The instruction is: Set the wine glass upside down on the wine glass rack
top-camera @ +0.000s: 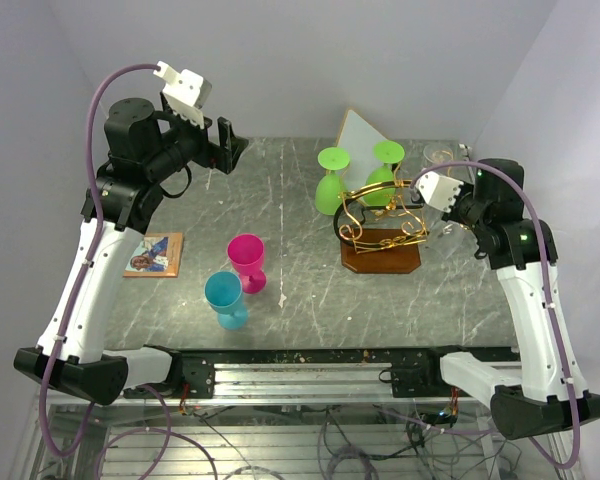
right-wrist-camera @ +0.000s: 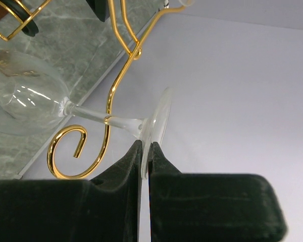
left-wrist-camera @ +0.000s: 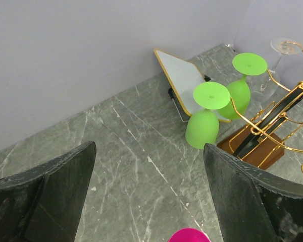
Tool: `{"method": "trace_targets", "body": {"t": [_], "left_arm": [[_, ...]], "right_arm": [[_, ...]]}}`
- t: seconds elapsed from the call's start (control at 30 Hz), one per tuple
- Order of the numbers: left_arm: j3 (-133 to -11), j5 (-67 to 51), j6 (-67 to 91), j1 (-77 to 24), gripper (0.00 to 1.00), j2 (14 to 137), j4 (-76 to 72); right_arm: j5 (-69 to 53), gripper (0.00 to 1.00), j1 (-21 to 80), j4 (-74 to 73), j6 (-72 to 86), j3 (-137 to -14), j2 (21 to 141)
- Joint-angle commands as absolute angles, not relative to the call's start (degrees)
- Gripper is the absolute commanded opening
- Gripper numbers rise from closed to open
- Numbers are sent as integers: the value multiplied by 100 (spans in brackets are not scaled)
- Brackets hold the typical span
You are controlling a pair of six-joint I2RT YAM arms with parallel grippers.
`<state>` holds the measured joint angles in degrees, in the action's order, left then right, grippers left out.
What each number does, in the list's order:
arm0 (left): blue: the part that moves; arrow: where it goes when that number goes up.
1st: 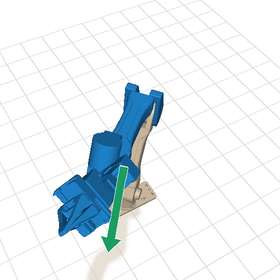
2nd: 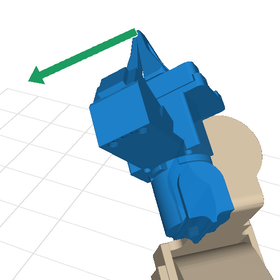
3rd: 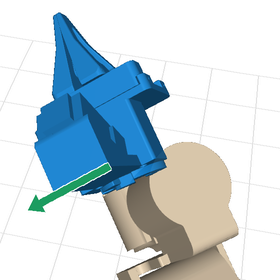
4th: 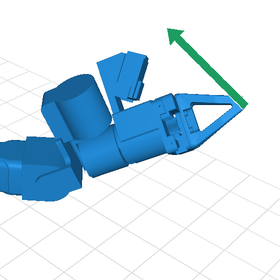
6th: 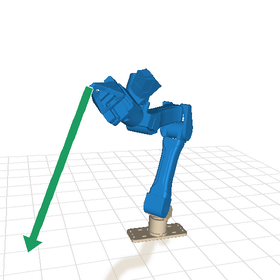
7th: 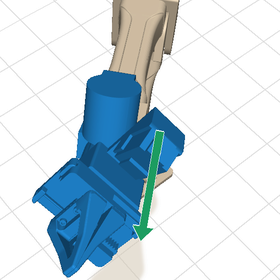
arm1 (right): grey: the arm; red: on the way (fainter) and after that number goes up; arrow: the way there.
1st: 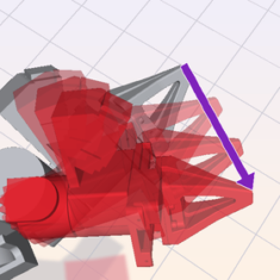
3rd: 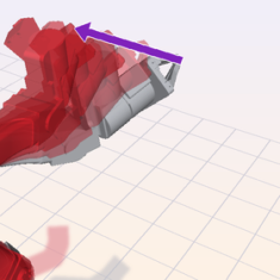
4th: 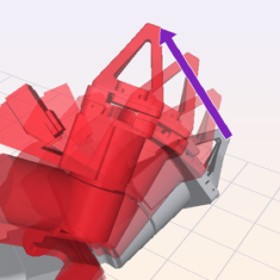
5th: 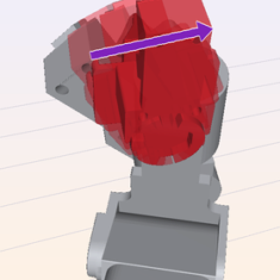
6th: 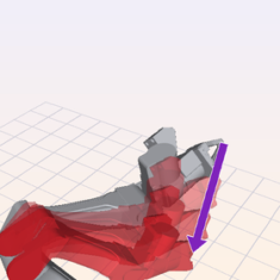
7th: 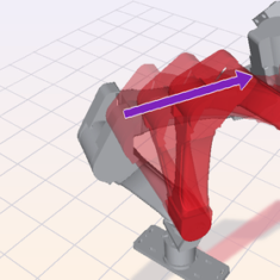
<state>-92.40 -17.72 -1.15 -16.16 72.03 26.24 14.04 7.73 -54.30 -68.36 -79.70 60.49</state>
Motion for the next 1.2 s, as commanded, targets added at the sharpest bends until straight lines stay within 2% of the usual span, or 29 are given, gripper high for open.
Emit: {"method": "trace_targets", "body": {"t": [0.0,0.23,0.67,1.17], "left_arm": [[-9347,-1863,-185,-1547,97,7234,2604],[-9384,-1891,-187,-1536,97,7241,2627],[-9343,-1921,-183,-1536,96,7251,2585],[-9273,-1873,-242,-1511,97,7216,2549]], "right_arm": [[1891,0,808,-5249,-6891,-7864,5998],[2234,0,808,-5341,-6830,-7728,5879],[2064,0,806,-5687,-6708,-7589,5537],[1223,0,809,-6055,-6675,-7803,5460]]}}
